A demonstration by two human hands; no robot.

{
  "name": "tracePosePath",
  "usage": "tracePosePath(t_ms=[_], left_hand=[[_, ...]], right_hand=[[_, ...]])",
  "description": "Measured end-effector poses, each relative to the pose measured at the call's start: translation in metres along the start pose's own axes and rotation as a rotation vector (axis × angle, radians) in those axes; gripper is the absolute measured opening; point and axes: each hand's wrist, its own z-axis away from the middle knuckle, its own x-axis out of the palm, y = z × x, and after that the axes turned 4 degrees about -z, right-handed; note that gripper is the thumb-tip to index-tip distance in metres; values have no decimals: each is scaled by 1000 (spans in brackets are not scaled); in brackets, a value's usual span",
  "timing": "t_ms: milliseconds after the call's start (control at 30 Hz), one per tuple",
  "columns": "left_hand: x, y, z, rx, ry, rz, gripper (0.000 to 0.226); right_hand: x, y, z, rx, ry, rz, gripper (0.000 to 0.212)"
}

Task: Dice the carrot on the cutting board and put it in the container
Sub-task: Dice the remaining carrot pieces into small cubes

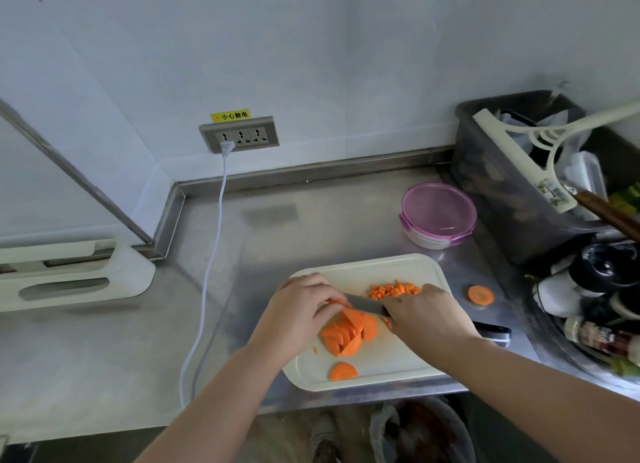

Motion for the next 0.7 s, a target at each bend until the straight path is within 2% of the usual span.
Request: tracePosePath(t_ms=[67,133,200,267,367,533,700], left_hand=[[-6,-1,5,-69,-2,103,15],[-6,-4,12,-143,-173,117,20],[6,-6,20,-180,-359,33,23],[22,-6,28,-240,-450,2,20],[41,-8,30,-314,-437,43,17],[48,-8,26,-263,-460,-68,15],[56,10,19,-289,-392,-17,23]], right_hand=[[-4,9,1,72,-47,3,20],[-7,16,4,177,-46,-27,22],[-3,25,6,264,-51,-88,23],[1,32,7,279,-71,-122,26],[1,33,11,279,-71,-172,29],[1,26,17,261,-74,-168,27],[3,24,22,263,-75,-235,29]])
